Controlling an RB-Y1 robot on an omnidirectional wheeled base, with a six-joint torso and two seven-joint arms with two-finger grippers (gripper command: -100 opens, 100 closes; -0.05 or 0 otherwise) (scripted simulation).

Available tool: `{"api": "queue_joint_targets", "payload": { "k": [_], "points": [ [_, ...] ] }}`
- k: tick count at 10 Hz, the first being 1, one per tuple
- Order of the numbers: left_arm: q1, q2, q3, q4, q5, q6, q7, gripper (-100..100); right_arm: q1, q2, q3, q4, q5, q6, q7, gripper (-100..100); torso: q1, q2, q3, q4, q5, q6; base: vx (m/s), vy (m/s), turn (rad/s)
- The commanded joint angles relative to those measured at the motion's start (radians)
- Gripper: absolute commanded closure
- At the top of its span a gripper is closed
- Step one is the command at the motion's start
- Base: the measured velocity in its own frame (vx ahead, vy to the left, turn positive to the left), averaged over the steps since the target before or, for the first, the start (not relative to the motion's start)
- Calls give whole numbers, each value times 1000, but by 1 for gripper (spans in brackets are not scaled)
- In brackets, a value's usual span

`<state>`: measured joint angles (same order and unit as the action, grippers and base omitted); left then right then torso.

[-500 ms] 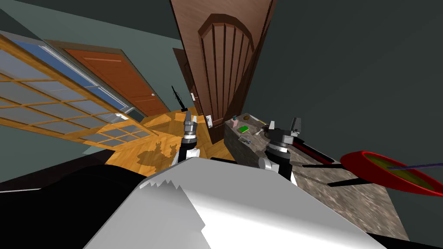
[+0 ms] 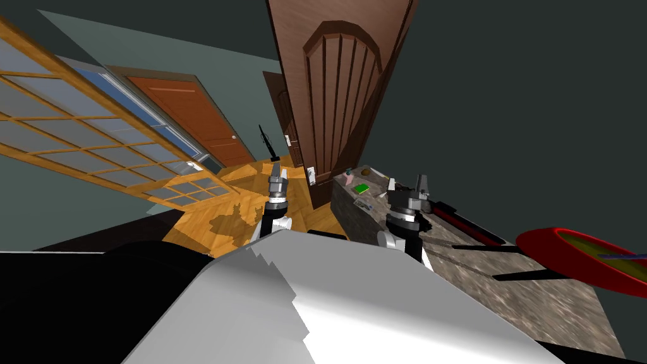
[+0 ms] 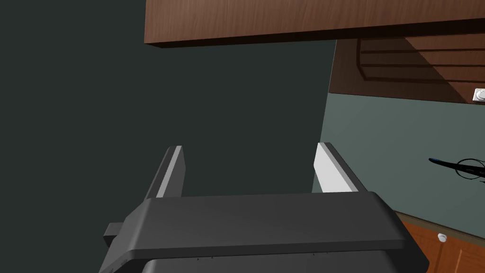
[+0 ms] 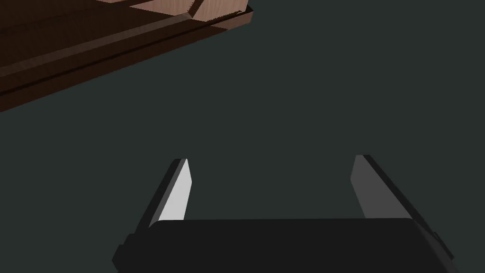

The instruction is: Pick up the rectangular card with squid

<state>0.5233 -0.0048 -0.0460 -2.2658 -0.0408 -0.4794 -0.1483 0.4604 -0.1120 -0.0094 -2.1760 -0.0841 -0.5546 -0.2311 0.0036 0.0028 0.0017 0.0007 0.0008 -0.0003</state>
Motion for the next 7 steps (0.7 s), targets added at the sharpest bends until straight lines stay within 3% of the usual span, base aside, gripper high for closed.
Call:
{"api": "queue_joint_targets", "payload": {
  "k": [1, 7],
  "points": [
    [0, 0, 0, 0, 0, 0, 0, 0, -8, -17, 10, 31, -13, -9, -50, -100, 0, 0, 0, 0, 0, 0, -48, 65, 178],
    [0, 0, 0, 0, 0, 0, 0, 0, -22, -43, 34, 106, -53, -34, -210, -100, -1, 0, 0, 0, 0, 0, -45, 51, 98]
  ]
}}
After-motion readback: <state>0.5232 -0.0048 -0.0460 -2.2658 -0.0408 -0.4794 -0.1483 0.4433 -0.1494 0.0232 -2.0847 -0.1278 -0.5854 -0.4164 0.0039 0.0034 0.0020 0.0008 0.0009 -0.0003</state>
